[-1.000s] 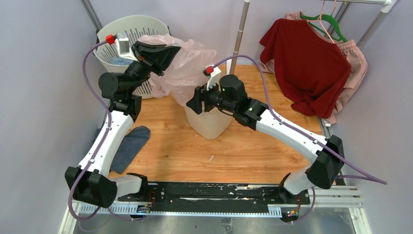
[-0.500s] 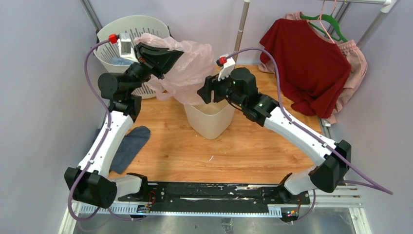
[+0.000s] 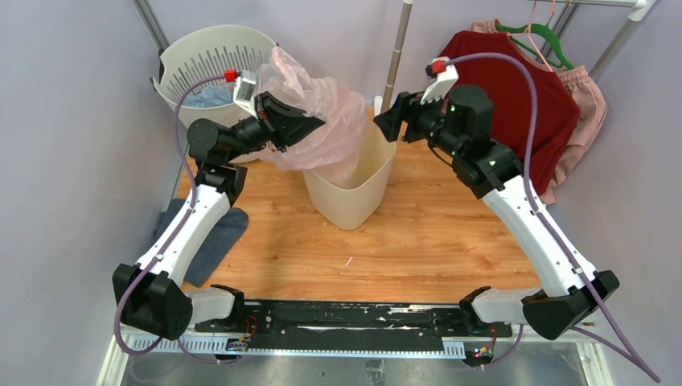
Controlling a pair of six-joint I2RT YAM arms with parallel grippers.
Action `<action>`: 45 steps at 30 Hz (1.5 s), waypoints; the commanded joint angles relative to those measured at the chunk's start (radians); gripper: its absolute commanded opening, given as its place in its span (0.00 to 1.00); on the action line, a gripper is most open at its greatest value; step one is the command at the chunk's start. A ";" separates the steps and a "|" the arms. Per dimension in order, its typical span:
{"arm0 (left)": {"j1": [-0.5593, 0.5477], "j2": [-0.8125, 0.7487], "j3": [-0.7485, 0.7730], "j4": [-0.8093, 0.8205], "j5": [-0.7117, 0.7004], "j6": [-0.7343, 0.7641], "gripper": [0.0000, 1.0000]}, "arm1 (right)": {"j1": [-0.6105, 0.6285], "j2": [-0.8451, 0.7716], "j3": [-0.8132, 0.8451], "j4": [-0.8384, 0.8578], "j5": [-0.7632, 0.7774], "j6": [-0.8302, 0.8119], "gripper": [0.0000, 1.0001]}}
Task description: Put the trash bags into the trash bin
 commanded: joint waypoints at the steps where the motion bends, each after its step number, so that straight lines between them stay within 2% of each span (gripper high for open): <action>1: -0.015 -0.013 -0.011 -0.058 0.072 0.021 0.05 | -0.059 0.040 0.104 -0.072 -0.073 0.010 0.71; 6: -0.022 -0.010 -0.013 -0.110 0.127 0.019 0.05 | -0.089 0.131 0.125 -0.022 -0.142 0.045 0.71; 16: -0.023 -0.057 -0.031 -0.112 0.199 -0.024 0.05 | -0.144 0.314 0.187 0.141 -0.356 0.079 0.72; 23: -0.023 -0.072 -0.039 -0.120 0.205 -0.029 0.05 | -0.176 0.279 0.193 0.148 -0.307 0.056 0.72; 25: -0.023 -0.074 -0.039 -0.122 0.205 -0.032 0.05 | -0.179 0.277 0.209 0.148 -0.297 0.053 0.66; 26: -0.022 -0.074 -0.039 -0.121 0.207 -0.035 0.05 | -0.179 0.284 0.221 0.143 -0.297 0.052 0.60; 27: -0.023 -0.073 -0.036 -0.121 0.208 -0.036 0.05 | -0.180 0.297 0.242 0.135 -0.297 0.053 0.46; 28: -0.023 -0.074 -0.035 -0.121 0.209 -0.038 0.05 | -0.181 0.315 0.265 0.125 -0.303 0.059 0.17; 29: -0.023 -0.075 -0.035 -0.121 0.210 -0.040 0.05 | -0.180 0.335 0.298 0.118 -0.317 0.062 0.03; 30: -0.022 -0.076 -0.034 -0.121 0.211 -0.040 0.05 | -0.180 0.355 0.319 0.107 -0.334 0.065 0.00; 33: -0.023 -0.074 -0.032 -0.121 0.215 -0.045 0.05 | -0.180 0.410 0.375 0.125 -0.419 0.085 0.00; 38: -0.023 -0.067 -0.029 -0.121 0.221 -0.048 0.05 | -0.180 0.533 0.483 0.061 -0.637 0.106 0.00; 43: -0.022 -0.063 -0.025 -0.120 0.215 -0.045 0.05 | -0.172 0.552 0.419 -0.035 -0.709 0.071 0.00; 45: -0.022 -0.058 -0.012 -0.129 0.207 -0.040 0.05 | -0.165 0.518 0.330 -0.045 -0.729 0.041 0.00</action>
